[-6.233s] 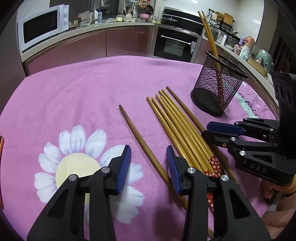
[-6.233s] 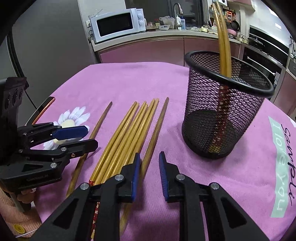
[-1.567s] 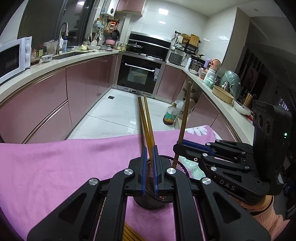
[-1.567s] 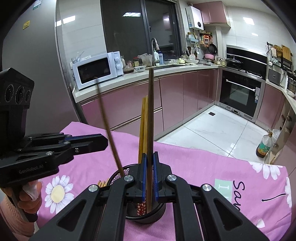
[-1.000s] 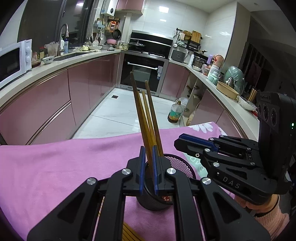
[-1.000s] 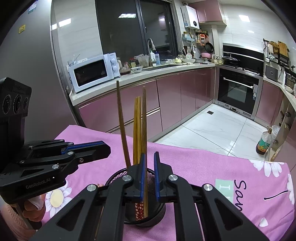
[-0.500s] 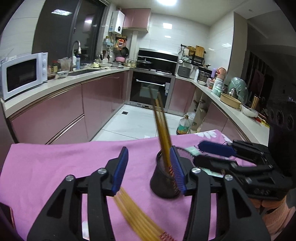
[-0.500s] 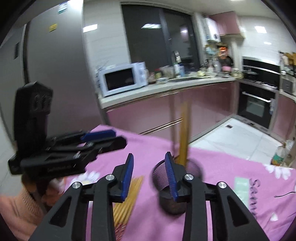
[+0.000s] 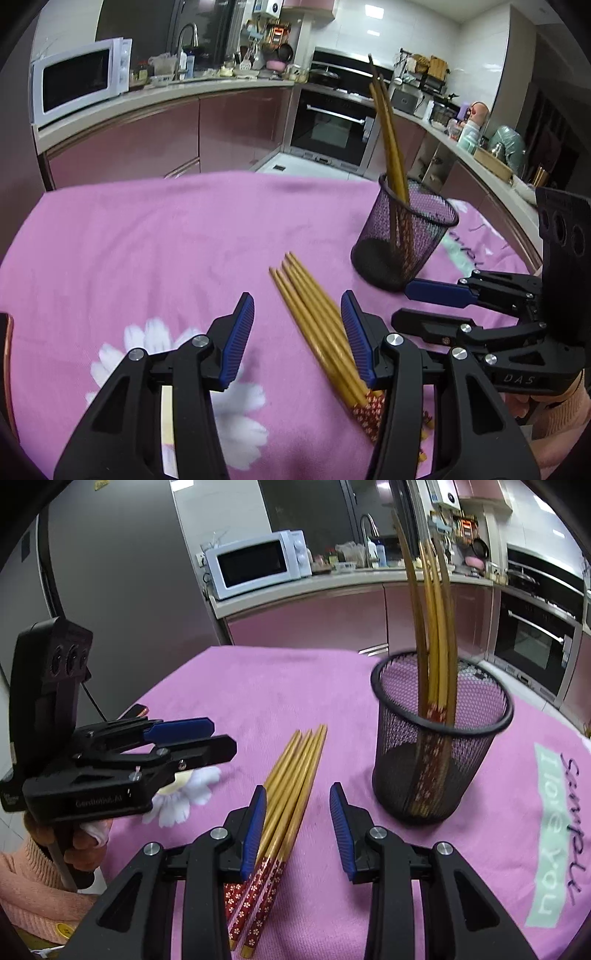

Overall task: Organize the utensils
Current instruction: 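Release the chopsticks into the cup and pull both tools back, then lower both tools and grasp a chopstick each from the row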

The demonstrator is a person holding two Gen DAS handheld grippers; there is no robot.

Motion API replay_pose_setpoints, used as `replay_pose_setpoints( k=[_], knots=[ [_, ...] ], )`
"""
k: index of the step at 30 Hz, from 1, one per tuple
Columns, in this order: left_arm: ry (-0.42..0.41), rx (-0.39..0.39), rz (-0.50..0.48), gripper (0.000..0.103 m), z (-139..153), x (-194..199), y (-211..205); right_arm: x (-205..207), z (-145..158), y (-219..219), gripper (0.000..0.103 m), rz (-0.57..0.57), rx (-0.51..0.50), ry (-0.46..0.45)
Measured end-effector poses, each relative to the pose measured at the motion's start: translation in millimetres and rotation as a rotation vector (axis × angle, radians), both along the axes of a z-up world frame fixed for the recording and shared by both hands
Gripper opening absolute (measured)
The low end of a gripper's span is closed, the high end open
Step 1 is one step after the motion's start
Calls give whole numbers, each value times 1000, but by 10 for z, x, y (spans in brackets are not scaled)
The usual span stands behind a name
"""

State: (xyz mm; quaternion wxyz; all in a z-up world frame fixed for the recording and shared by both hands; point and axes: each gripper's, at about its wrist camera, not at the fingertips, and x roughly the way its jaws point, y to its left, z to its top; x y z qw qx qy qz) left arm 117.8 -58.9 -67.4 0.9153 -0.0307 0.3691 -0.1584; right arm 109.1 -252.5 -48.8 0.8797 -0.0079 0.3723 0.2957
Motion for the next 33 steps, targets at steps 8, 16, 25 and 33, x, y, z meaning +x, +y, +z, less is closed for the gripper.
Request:
replay_pose_setpoints(
  k=[8, 16, 25, 33],
  knots=[
    [47, 39, 3, 48, -196, 3, -117, 38, -212, 74, 33, -19, -42, 41],
    [88, 57, 2, 48, -302, 19, -193, 61, -276, 130, 33, -13, -64, 55],
    [120, 87, -6, 47, -396, 75, -311, 81, -319, 197, 29, -9, -93, 62],
    [124, 103, -9, 47, -439, 90, -398, 99, -364, 235, 26, -21, -130, 63]
  ],
)
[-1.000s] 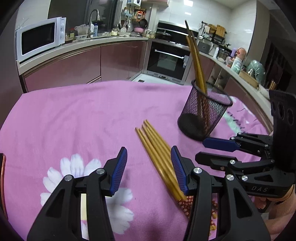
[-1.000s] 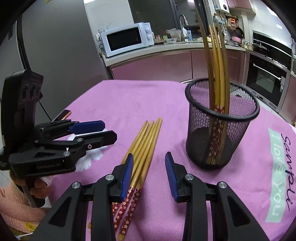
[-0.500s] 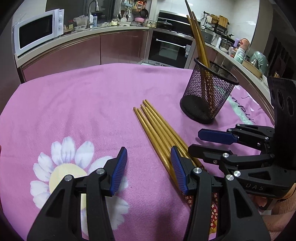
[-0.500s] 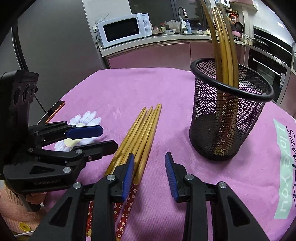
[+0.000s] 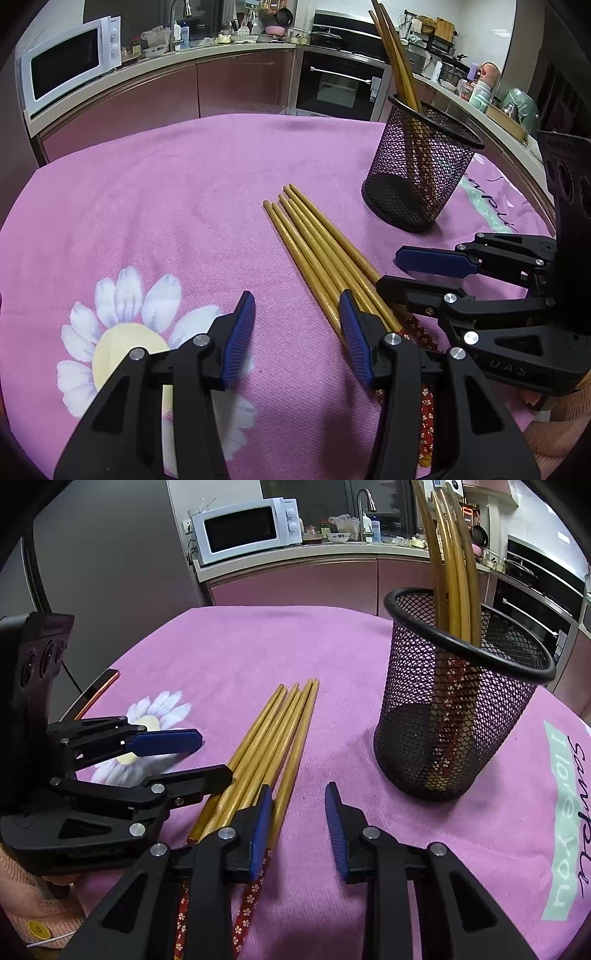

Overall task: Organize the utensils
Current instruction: 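Lower both tools and grasp a chopstick each from the row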

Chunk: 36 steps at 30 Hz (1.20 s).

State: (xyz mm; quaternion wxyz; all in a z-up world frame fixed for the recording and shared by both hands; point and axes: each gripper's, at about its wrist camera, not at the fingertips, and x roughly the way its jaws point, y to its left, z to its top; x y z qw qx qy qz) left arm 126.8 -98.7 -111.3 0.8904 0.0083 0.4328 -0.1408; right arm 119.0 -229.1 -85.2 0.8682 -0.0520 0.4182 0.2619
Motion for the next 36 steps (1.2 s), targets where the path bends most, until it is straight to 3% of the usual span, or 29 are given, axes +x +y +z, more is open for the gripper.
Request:
replay_pose_setpoints(
  k=[7, 17, 23, 31, 36],
  knots=[
    [-1, 33, 5, 40, -24, -10, -2, 21, -14, -4, 21, -11, 0, 5],
    [-6, 54, 9, 39, -31, -19, -35, 13, -7, -21, 21, -10, -4, 2],
    [-13, 70, 16, 32, -35, -11, -37, 50, -5, 28, 20, -9, -17, -2],
    [-9, 61, 39, 19, -31, 45, -17, 116, -3, 57, 8, -10, -19, -1],
    [-2, 43, 57, 12, -29, 75, 44, 142, -3, 52, 6, -17, -4, 7]
  ],
)
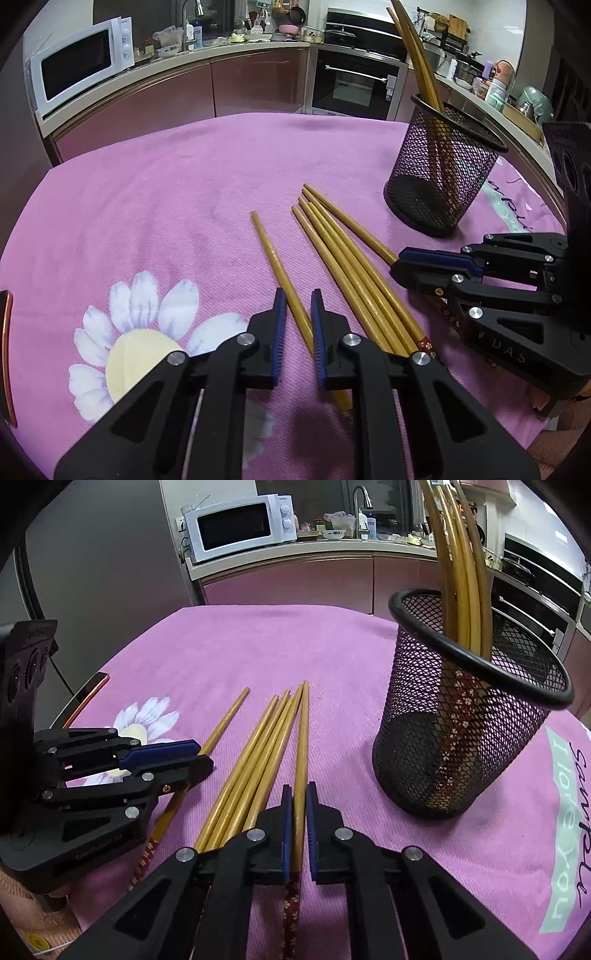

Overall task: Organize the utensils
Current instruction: 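Lower both tools and grasp a chopstick each from the row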

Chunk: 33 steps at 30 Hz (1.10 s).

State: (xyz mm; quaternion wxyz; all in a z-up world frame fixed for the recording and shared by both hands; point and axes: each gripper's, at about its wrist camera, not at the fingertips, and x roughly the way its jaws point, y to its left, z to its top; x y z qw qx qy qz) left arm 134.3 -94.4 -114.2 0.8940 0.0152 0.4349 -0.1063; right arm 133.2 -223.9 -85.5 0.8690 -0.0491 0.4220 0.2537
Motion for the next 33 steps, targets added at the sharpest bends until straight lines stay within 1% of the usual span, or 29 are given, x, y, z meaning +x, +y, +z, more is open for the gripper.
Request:
replay_pose_setpoints(
  k=[4, 15, 33],
  knots=[
    [7, -21, 10, 8, 4, 6, 40, 4, 4, -54, 5, -8, 20, 8],
    [10, -45, 16, 8, 18, -32, 85, -64, 74, -110, 5, 1, 64, 3],
    [-35, -77, 4, 8, 232, -143, 183, -240, 239, -203, 5, 37, 119, -45]
  ],
)
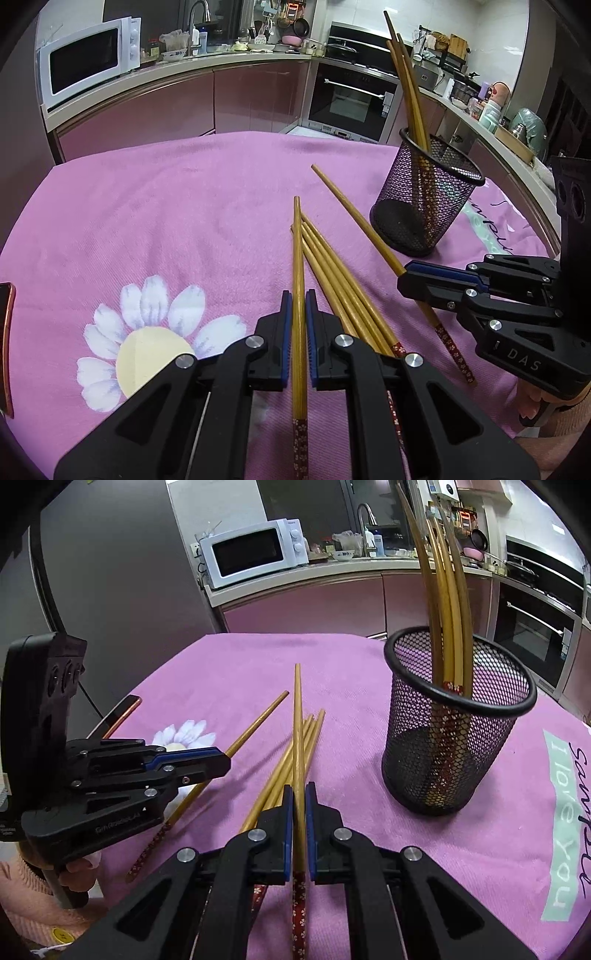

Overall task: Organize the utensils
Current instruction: 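Lower both tools and grasp a chopstick each from the row, then lift the chopstick upright with the left tool while the right tool carries its own toward the cup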

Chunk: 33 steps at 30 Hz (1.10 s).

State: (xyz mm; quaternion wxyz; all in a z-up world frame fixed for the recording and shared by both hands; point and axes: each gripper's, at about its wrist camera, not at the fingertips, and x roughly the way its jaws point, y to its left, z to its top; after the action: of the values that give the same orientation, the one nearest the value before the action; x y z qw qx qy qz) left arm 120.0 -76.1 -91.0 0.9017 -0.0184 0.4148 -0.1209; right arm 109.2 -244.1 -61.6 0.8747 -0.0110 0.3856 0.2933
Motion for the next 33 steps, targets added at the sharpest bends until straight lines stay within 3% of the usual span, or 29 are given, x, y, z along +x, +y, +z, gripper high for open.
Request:
replay_pose_setpoints(
  k=[9, 33],
  knots=[
    [-35, -61, -30, 8, 220, -71, 126, -108, 217, -97, 5, 4, 43, -55],
    [-201, -271, -134, 8, 1140, -213, 433, -202, 743, -563, 5, -72, 148, -200]
  ],
)
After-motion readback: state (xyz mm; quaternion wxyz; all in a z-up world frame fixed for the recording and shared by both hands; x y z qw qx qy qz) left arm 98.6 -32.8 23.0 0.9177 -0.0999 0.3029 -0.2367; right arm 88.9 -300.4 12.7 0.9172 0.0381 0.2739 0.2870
